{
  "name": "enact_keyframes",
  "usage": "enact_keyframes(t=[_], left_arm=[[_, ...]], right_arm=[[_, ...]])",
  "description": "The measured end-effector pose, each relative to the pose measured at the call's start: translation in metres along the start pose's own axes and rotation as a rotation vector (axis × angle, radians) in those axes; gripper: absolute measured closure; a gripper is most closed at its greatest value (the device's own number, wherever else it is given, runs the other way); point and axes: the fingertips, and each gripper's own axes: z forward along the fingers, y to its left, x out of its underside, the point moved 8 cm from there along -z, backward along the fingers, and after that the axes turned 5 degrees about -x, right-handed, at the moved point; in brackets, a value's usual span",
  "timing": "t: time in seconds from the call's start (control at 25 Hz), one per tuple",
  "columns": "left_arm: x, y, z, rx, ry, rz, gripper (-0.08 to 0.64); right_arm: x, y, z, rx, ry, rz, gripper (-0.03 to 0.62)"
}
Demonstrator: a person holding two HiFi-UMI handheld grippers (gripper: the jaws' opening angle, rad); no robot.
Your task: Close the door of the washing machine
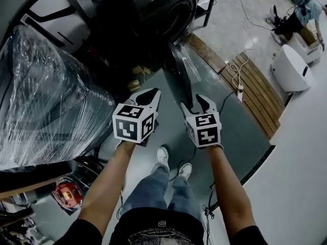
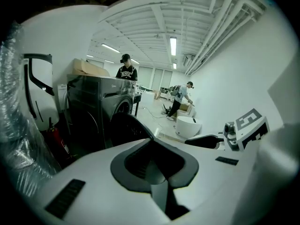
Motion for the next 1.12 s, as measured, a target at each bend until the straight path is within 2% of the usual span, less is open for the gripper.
enact_keyframes(t=[0.4, 0.64, 1.0, 1.04, 1.12], left_arm=[[0.012, 0.036, 0.043, 0.082, 0.055, 0.025, 0.528], [0.015, 0.044, 0.058, 0.106, 0.066, 0.016, 0.528], [0.009, 0.045, 0.079, 0.131, 0.074, 0.018, 0.528], [0.009, 0.045, 0.082, 0.136, 0.073, 0.018, 0.528], [0.010, 0.044, 0.090, 0.148, 0.061, 0.014, 0.528]], right_arm=[[0.025, -0.015, 0.068, 0.058, 0.091, 0.047, 0.397], [0.038, -0.022, 0.092, 0.080, 0.130, 0.059, 0.400], [0.044, -0.027, 0.101, 0.150, 0.113, 0.083, 0.485], [0.044, -0.029, 0.102, 0.152, 0.119, 0.081, 0.510], [0.045, -0.030, 0.103, 0.133, 0.139, 0.076, 0.520]])
